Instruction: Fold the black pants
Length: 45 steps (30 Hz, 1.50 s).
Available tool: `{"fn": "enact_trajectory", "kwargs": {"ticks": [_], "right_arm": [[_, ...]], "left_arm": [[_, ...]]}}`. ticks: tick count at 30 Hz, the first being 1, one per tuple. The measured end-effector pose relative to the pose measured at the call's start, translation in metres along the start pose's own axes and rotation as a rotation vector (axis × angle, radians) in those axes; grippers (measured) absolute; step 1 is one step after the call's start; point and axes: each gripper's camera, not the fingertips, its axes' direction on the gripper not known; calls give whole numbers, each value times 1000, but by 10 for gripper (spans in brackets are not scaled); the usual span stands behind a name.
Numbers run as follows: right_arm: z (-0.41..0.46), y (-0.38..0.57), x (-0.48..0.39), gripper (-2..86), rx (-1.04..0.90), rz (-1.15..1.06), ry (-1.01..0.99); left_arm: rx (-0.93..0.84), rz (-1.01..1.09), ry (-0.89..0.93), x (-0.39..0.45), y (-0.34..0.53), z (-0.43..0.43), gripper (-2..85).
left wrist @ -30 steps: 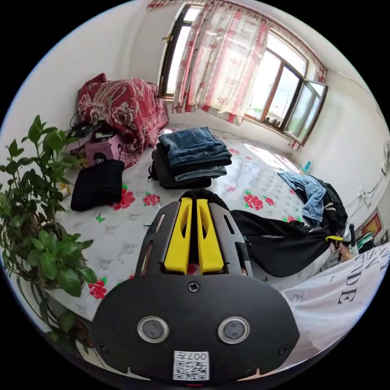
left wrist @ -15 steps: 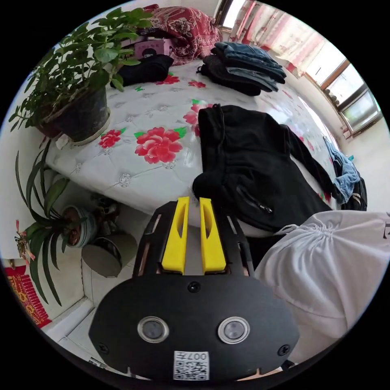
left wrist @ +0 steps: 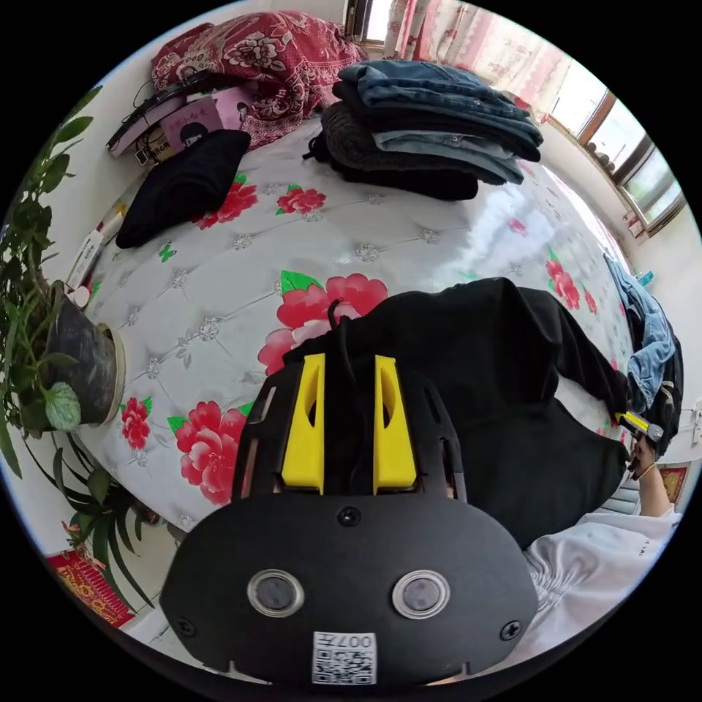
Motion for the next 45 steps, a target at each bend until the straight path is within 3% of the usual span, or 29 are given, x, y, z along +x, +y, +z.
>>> {"fn": "enact_trajectory", "kwargs": {"ticks": [2, 5, 9, 13, 15, 17, 21, 23, 29, 32, 35, 38, 40, 45], "right_arm": [[-60, 5, 9, 14, 189, 28, -13], [-151, 7, 19, 9, 366, 40, -49], [-211, -37, 27, 15, 342, -6, 89], [-152, -134, 74, 44, 94, 107, 305], [-106, -162, 91, 47, -20, 130, 274], [-74, -177, 89, 47, -2, 157, 273], [-45, -171, 74, 44, 127, 171, 115], [-18, -164, 65, 41, 88, 136, 2], [34, -133, 84, 33, -28, 188, 60], [27, -128, 111, 26, 27, 258, 11], [13, -134, 130, 18, 119, 281, 123], [5, -144, 135, 14, 176, 287, 190], [3, -148, 126, 16, 197, 214, 133], [26, -154, 80, 15, 148, -34, -6]], "left_arm": [[-77, 15, -16, 6, -11, 23, 90], [-56, 57, -30, 16, -12, 26, 85], [-18, 102, 49, 23, -13, 19, 82], [99, 33, 149, 13, -24, -5, 73], [156, -3, 185, 3, -32, -18, 75], [178, 4, 203, -3, -46, -25, 86], [78, 57, 212, 5, -73, 3, 112], [-102, 129, 247, 30, -90, 40, 139], [-74, 391, -48, 111, -84, 36, 46], [46, 211, -146, 83, -79, 3, 31], [112, -13, -224, 43, -77, -18, 33], [24, -44, -132, 43, -85, 7, 48], [12, -34, -182, 53, -85, 11, 56], [102, -78, -225, 68, -63, -13, 76]]}}
